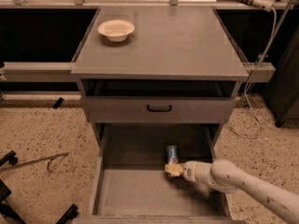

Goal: Place redbull can into middle drawer

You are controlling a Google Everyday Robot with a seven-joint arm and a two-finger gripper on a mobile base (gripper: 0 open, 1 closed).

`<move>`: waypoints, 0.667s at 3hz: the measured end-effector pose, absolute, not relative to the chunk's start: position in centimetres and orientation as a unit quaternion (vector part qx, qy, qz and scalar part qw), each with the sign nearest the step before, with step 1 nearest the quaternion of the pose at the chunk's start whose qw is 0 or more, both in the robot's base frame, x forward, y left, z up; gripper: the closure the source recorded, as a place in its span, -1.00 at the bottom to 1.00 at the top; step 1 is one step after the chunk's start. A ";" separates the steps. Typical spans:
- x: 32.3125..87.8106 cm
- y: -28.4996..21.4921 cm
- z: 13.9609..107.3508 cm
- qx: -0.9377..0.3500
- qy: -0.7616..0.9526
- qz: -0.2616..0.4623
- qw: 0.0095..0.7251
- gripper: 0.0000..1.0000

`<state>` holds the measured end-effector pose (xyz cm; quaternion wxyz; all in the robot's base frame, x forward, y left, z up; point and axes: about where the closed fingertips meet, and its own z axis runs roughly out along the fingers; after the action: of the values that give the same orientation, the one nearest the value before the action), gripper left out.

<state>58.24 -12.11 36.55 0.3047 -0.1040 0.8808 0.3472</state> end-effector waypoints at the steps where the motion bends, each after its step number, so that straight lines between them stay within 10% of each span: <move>1: 58.2 -12.1 36.5 -0.104 0.881 0.347 0.305 -0.77; 2: 58.2 -12.1 36.5 -0.104 0.881 0.347 0.305 -1.00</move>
Offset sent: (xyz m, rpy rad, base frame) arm 0.0000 0.0000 0.0000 0.0000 0.0000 0.0000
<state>58.24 -12.10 36.55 0.3046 -0.1041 0.8808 0.3473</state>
